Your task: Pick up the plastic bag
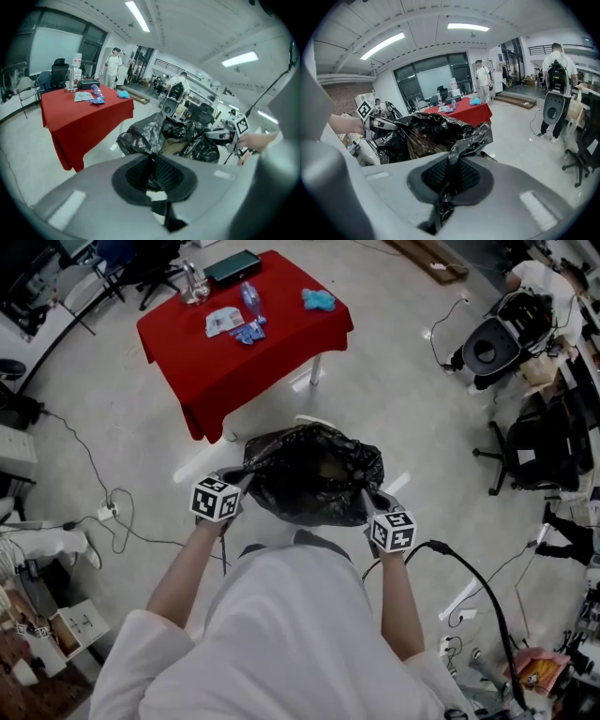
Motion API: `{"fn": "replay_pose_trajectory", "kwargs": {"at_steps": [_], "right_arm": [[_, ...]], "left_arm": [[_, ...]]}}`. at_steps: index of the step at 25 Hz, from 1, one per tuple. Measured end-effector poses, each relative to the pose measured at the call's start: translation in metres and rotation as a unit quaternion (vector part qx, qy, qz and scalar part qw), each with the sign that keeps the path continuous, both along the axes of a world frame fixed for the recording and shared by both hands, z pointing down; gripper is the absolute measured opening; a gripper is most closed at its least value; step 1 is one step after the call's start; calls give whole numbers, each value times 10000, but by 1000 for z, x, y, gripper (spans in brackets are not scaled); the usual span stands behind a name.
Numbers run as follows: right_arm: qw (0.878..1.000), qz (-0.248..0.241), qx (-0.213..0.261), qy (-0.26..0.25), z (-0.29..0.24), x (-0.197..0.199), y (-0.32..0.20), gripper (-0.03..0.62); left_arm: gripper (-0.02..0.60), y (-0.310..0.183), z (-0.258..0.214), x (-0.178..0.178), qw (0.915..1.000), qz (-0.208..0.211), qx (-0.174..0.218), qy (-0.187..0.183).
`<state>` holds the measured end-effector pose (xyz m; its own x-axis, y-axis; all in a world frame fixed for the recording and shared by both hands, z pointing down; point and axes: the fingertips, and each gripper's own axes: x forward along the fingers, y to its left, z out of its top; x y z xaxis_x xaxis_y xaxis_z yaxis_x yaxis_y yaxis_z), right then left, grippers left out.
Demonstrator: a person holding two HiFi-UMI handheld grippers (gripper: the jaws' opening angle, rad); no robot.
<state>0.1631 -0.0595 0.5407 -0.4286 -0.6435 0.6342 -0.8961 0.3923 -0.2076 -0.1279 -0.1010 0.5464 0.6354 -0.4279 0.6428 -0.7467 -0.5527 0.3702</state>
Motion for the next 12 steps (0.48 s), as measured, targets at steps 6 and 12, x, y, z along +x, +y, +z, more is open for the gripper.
{"fn": "replay_pose_trajectory", "kwargs": {"at_steps": [6,12], "right_arm": [[9997,51,209,89,-16,-33,34,2],[9986,84,456,250,-30,-62,73,2]], "left_arm": [[5,30,-15,-27,9999,117,114,-16],[5,64,-34,-49,9986,282,436,-120]]}}
